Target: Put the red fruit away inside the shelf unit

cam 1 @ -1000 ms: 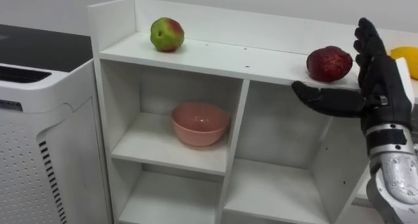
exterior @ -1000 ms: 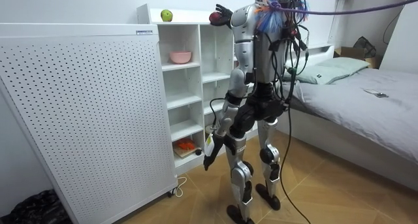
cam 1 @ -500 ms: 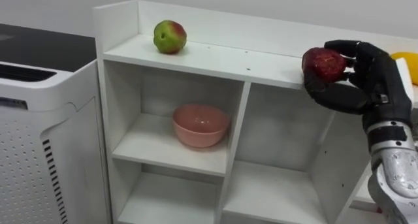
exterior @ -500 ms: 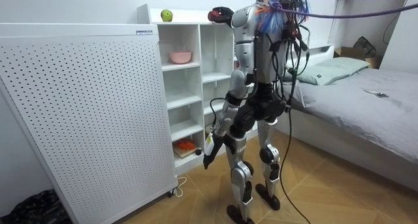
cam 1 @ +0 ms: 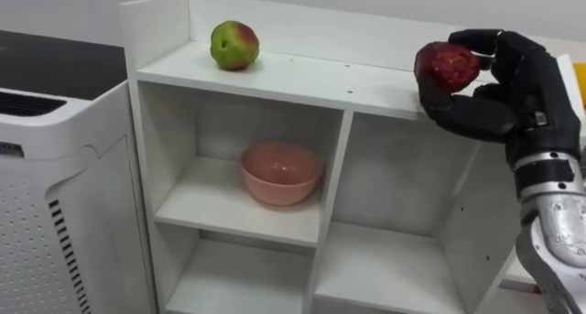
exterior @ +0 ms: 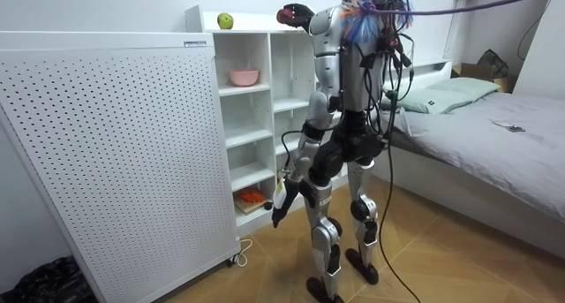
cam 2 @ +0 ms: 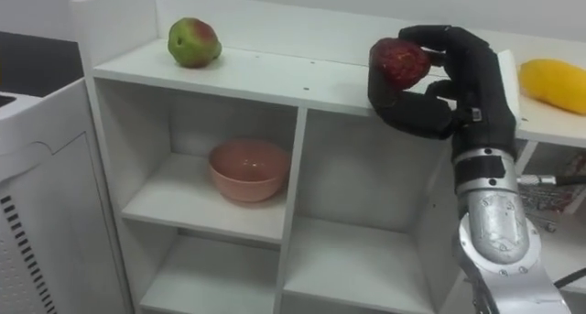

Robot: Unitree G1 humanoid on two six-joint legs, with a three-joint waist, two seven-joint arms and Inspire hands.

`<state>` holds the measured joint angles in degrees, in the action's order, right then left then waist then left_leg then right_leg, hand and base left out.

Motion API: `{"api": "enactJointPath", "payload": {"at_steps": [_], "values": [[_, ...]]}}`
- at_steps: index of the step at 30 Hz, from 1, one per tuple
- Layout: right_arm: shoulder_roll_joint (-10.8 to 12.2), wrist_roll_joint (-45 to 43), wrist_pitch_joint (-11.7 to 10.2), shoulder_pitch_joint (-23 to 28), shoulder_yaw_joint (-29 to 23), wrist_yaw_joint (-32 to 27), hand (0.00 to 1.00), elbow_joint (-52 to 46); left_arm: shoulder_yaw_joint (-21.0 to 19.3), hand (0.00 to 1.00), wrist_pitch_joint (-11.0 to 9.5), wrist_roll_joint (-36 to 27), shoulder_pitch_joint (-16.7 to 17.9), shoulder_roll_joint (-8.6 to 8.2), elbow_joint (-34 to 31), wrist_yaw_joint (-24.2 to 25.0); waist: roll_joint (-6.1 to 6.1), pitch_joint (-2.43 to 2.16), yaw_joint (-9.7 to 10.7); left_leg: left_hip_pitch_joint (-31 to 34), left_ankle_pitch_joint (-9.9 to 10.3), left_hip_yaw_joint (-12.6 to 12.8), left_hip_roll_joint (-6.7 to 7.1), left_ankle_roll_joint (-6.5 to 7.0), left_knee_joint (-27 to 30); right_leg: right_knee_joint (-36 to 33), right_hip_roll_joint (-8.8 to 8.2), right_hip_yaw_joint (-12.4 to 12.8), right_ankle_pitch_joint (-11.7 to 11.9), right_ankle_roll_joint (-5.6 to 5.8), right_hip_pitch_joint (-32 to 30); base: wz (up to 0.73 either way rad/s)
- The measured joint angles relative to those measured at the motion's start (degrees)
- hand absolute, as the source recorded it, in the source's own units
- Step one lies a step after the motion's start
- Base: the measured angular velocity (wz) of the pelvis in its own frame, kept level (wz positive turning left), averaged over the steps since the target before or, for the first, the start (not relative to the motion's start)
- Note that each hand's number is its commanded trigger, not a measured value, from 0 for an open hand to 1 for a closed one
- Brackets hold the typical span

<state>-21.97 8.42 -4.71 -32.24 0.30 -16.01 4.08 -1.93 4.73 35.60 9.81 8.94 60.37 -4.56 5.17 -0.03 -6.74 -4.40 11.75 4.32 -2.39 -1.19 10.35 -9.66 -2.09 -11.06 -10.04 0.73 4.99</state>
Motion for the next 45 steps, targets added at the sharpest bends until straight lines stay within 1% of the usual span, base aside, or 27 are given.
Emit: {"api": "enactJointPath", "payload": {"at_steps": [2, 4, 8, 9, 11, 14, 16, 17, 18, 19, 21, 24, 25, 26, 27, 30, 31, 32, 33, 34, 36, 37, 39, 41, 43, 44, 45], "values": [[0.1, -0.7, 0.0, 0.1, 0.9, 0.6, 1.00, -4.5, 0.0, 0.00, -0.1, 0.0, 0.4, 0.00, 0.0, -0.3, -0.65, -0.14, 0.2, -0.3, 0.0, 0.3, -0.03, 0.00, -0.1, 0.0, 0.00, 0.1, 0.0, 0.00, 0.0, -0.10], [0.1, -2.2, 0.0, 0.8, 0.9, 0.7, 1.00, -8.2, 0.0, 0.00, -0.2, -0.1, 0.4, 0.00, 0.1, -0.4, -0.86, -0.27, 0.2, -0.5, 0.0, 0.3, -0.03, 0.00, -0.2, 0.0, 0.01, 0.1, 0.0, 0.00, 0.2, 0.00], [0.3, -2.3, -0.1, 4.2, 1.9, 3.4, 1.00, -17.2, 0.0, 0.00, -0.5, 0.0, -0.2, -0.17, 1.8, -1.5, -0.86, -0.25, 0.1, -0.8, 0.0, 0.4, -0.05, 0.00, -0.7, 0.0, 0.06, 0.3, 0.0, 0.00, 0.3, -0.01], [0.6, -2.5, -0.1, 4.5, 2.3, 3.9, 1.00, -18.0, 0.1, 0.00, -0.5, 0.0, -0.2, -0.18, 1.9, -1.5, -0.84, -0.24, 0.1, -0.9, 0.0, 0.4, -0.05, 0.00, -0.7, 0.0, 0.07, 0.4, 0.0, 0.00, 0.3, -0.07], [2.1, -3.6, -0.1, 5.6, 3.6, 6.2, 1.00, -19.8, 0.1, 0.00, -0.5, 0.0, -0.2, -0.27, 2.5, -1.5, -0.76, -0.15, 0.1, -1.3, 0.0, 0.7, -0.05, 0.01, -0.7, -0.1, 0.08, 0.9, 0.0, -0.01, 0.6, -0.06], [2.5, -4.4, -0.1, 7.2, 4.8, 8.6, 1.00, -20.7, 0.3, 0.00, -0.4, 0.0, -0.2, -0.17, 2.9, -1.5, -0.66, 0.09, 0.0, -1.0, 0.0, 0.7, -0.05, 0.01, -0.5, -0.2, 0.09, 0.9, 0.1, -0.14, 0.6, 0.00], [3.5, -4.7, -0.1, 8.2, 5.5, 9.7, 1.00, -20.7, 1.5, 0.00, -0.2, -0.1, -0.4, -0.18, 3.8, -1.6, -0.63, 0.06, 0.0, -0.7, 0.0, 0.6, -0.07, 0.02, -0.7, -0.2, 0.09, 0.9, 0.1, -0.18, 0.4, 0.00], [4.5, -4.5, -0.1, 8.9, 5.8, 10.1, 1.00, -20.6, 2.5, 0.00, -0.1, -0.1, -0.5, -0.21, 3.9, -1.6, -0.70, 0.08, 0.0, 0.0, 0.0, 0.6, -0.11, 0.01, -0.5, -0.3, 0.10, 0.9, 0.2, -0.28, -0.1, 0.00], [5.2, -4.4, -0.1, 9.3, 6.2, 10.6, 1.00, -20.1, 3.3, 0.00, 0.0, -0.1, -0.5, -0.35, 3.9, -1.5, -0.91, 0.22, -0.1, 0.5, 0.0, 0.7, -0.18, 0.02, -0.2, -0.2, 0.15, 0.9, 0.4, -0.33, -0.5, 0.00], [5.5, -4.3, -0.1, 9.4, 6.4, 10.7, 1.00, -19.7, 3.6, 0.00, 0.0, -0.1, -0.4, -0.46, 3.9, -1.5, -1.03, 0.21, -0.1, 0.8, 0.0, 0.7, -0.19, 0.02, -0.1, -0.2, 0.15, 0.9, 0.5, -0.35, -0.8, -0.04], [6.7, -4.2, -0.1, 9.6, 7.7, 10.9, 1.00, -16.9, 5.3, 0.00, 0.1, -0.1, -0.3, -0.57, 3.8, -1.5, -1.60, 0.41, -0.1, 1.6, 0.0, 0.8, -0.22, 0.03, 0.3, -0.3, 0.18, 0.9, 0.6, -0.41, -1.6, -0.02], [7.9, -4.4, -0.1, 11.4, 9.0, 10.8, 1.00, -12.9, 6.1, 0.00, 0.1, -0.1, -1.1, -0.50, 3.8, -1.6, -1.69, 0.27, 0.0, 3.0, 0.0, 0.5, -0.22, 0.04, 1.0, -0.3, 0.16, 0.7, 0.7, -0.42, -2.6, 0.05], [8.7, -4.5, 0.0, 12.0, 10.0, 10.9, 1.00, -10.5, 7.1, 0.00, 0.1, -0.1, -2.1, -0.46, 3.8, -1.6, -1.68, 0.20, -0.1, 4.2, 0.0, 0.5, -0.23, 0.04, 1.3, -0.9, 0.13, 0.7, 0.7, -0.42, -4.0, 0.00], [9.1, -3.8, 0.1, 12.0, 10.7, 11.1, 1.00, -8.2, 7.9, 0.00, 0.0, -0.3, -3.4, -0.58, 4.4, -1.6, -1.80, 0.27, -0.5, 5.3, -0.1, 0.5, -0.21, 0.13, 1.7, -1.4, 0.04, 0.8, 0.7, -0.45, -5.4, 0.00], [9.5, -3.6, 0.0, 12.0, 11.2, 11.2, 1.00, -5.6, 9.0, 0.00, -0.1, -1.6, -4.7, -0.61, 6.2, -2.0, -1.93, 0.36, -0.7, 6.2, -0.1, 0.5, -0.19, 0.16, 2.2, -1.6, -0.05, 0.8, 0.7, -0.50, -6.2, 0.00], [10.6, -3.4, -0.2, 12.0, 11.7, 11.2, 1.00, 0.0, 9.7, 0.00, 0.0, -6.5, -6.6, -0.62, 8.0, -3.4, -1.97, 0.37, -0.6, 7.7, -0.1, 0.3, -0.21, 0.17, 2.9, -2.2, -0.14, 0.7, 0.7, -0.50, -7.6, 0.00], [11.0, -3.1, -0.6, 12.0, 12.1, 11.1, 1.00, 1.0, 10.1, 0.00, -0.1, -8.9, -7.0, -0.67, 8.6, -4.0, -2.10, 0.46, -0.5, 8.5, -0.1, 0.3, -0.15, 0.18, 3.4, -2.3, -0.28, 0.5, 0.7, -0.54, -8.1, 0.04], [11.0, -2.5, -1.1, 12.0, 12.2, 11.0, 1.00, 3.2, 10.1, 0.00, -0.1, -10.8, -7.3, -0.65, 9.0, -4.4, -2.44, 0.69, -0.5, 9.0, -0.1, 0.2, -0.13, 0.19, 3.6, -2.3, -0.42, -0.1, 0.8, -0.58, -8.4, 0.04], [11.3, -2.3, -1.8, 12.0, 12.3, 11.0, 1.00, 5.9, 10.1, 0.00, -0.2, -11.5, -7.4, -0.65, 9.4, -5.0, -2.56, 0.78, -0.7, 9.6, -0.2, 0.2, -0.14, 0.26, 4.0, -3.3, -0.53, -0.2, 0.8, -0.57, -9.3, 0.05], [11.5, -2.3, -1.9, 12.0, 12.3, 10.8, 1.00, 7.1, 10.1, 0.00, -0.3, -11.4, -7.4, -0.65, 9.5, -5.2, -2.76, 0.92, -0.7, 10.2, -0.2, 0.2, -0.15, 0.29, 4.5, -3.8, -0.65, -0.3, 0.8, -0.57, -10.0, 0.06], [12.3, -1.8, -1.8, 12.0, 12.1, 10.4, 1.00, 11.1, 10.7, 0.00, -0.3, -11.4, -7.6, -0.73, 9.6, -5.3, -2.85, 1.07, -0.5, 12.4, -0.4, 0.2, -0.05, 0.57, 5.4, -5.2, -1.02, -0.6, 0.8, -0.57, -12.2, 0.07], [13.1, -1.0, -1.7, 12.0, 12.0, 9.6, 1.00, 14.9, 11.2, 0.00, -0.4, -11.5, -7.6, -0.88, 10.1, -5.4, -3.17, 1.31, -0.6, 13.8, -0.5, 0.2, 0.09, 0.75, 6.2, -5.8, -1.23, -0.5, 0.8, -0.58, -13.5, 0.00], [13.7, 1.6, -0.3, 12.5, 12.0, 9.0, 1.00, 20.1, 11.7, 0.00, -0.4, -12.9, -7.6, -1.39, 10.6, -6.3, -4.05, 1.82, -0.8, 17.9, -0.4, 0.2, 0.18, 1.02, 8.3, -9.1, -1.68, -0.1, 0.7, -0.60, -17.9, -0.02], [13.8, 3.9, 0.5, 12.8, 12.0, 8.6, 1.00, 20.4, 12.0, 0.00, -0.5, -14.8, -7.6, -1.32, 10.8, -6.8, -4.21, 1.94, -0.9, 22.1, -0.3, 0.4, 0.16, 1.13, 10.5, -11.4, -1.95, 0.1, 0.5, -0.81, -22.4, -0.07], [14.0, 8.4, 0.3, 13.2, 11.9, 7.9, 1.00, 21.2, 12.2, 0.00, -0.5, -17.7, -7.5, -1.32, 11.2, -7.4, -4.31, 2.00, -1.1, 24.9, -0.3, 0.3, 0.05, 1.15, 12.2, -13.0, -2.05, 0.2, 0.5, -1.07, -25.1, -0.02], [14.4, 11.5, -0.3, 12.8, 11.7, 7.8, 1.00, 23.9, 12.3, 0.00, -0.6, -18.6, -7.4, -1.45, 11.6, -7.5, -4.43, 2.06, -1.3, 25.7, -0.3, 0.3, 0.04, 1.17, 12.9, -13.6, -2.16, 0.2, 0.3, -1.29, -25.9, 0.00], [14.6, 12.9, -0.3, 12.8, 11.5, 7.5, 1.00, 25.2, 12.4, 0.00, -0.6, -19.3, -7.3, -1.48, 11.6, -7.5, -4.49, 2.12, -1.4, 26.0, -0.3, 0.3, 0.06, 1.17, 13.3, -14.2, -2.26, 0.2, 0.2, -1.39, -26.3, 0.04]]}}
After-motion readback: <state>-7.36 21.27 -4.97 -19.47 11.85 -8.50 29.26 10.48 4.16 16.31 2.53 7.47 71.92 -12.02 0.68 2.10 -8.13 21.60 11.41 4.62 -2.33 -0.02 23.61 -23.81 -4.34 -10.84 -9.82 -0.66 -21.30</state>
